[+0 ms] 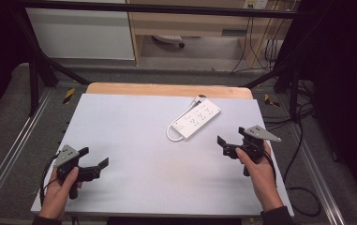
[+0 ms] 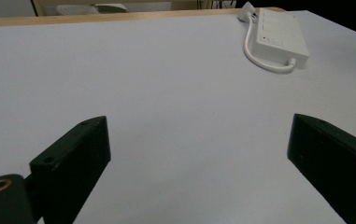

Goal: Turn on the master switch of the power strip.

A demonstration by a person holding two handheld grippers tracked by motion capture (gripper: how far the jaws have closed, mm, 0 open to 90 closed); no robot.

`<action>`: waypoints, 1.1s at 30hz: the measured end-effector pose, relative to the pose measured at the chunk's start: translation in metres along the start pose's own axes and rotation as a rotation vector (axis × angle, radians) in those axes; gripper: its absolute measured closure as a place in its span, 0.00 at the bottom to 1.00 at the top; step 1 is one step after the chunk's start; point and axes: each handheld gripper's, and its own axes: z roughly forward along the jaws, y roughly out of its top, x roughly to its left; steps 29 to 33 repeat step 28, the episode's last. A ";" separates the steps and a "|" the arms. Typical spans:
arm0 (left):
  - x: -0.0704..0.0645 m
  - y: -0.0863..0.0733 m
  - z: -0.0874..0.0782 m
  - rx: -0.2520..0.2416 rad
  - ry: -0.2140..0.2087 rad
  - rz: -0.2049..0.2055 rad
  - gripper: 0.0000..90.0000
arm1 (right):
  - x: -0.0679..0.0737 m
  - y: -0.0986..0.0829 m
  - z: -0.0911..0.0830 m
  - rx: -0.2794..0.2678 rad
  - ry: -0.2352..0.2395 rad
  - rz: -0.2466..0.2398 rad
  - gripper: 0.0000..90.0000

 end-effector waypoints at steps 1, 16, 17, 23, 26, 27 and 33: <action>0.000 0.000 0.000 0.000 0.000 0.000 0.07 | -0.002 -0.003 -0.003 0.001 -0.008 -0.001 0.05; 0.000 0.000 -0.001 -0.004 0.001 -0.002 0.07 | -0.018 -0.032 -0.025 0.022 -0.025 -0.004 0.06; 0.000 0.000 -0.001 -0.004 0.001 -0.002 0.07 | -0.018 -0.034 -0.025 0.026 -0.027 -0.008 0.06; 0.000 0.000 -0.001 -0.006 0.001 0.001 0.07 | -0.019 -0.050 -0.029 0.052 -0.027 -0.019 0.06; 0.000 0.000 0.000 -0.006 0.003 0.000 0.07 | -0.019 -0.057 -0.026 0.075 -0.022 -0.012 0.06; 0.000 0.000 0.000 -0.006 0.003 0.000 0.07 | -0.019 -0.060 -0.024 0.091 -0.020 -0.014 0.06; 0.000 0.001 0.000 -0.005 0.002 0.000 0.07 | -0.019 -0.062 -0.020 0.111 -0.023 -0.019 0.06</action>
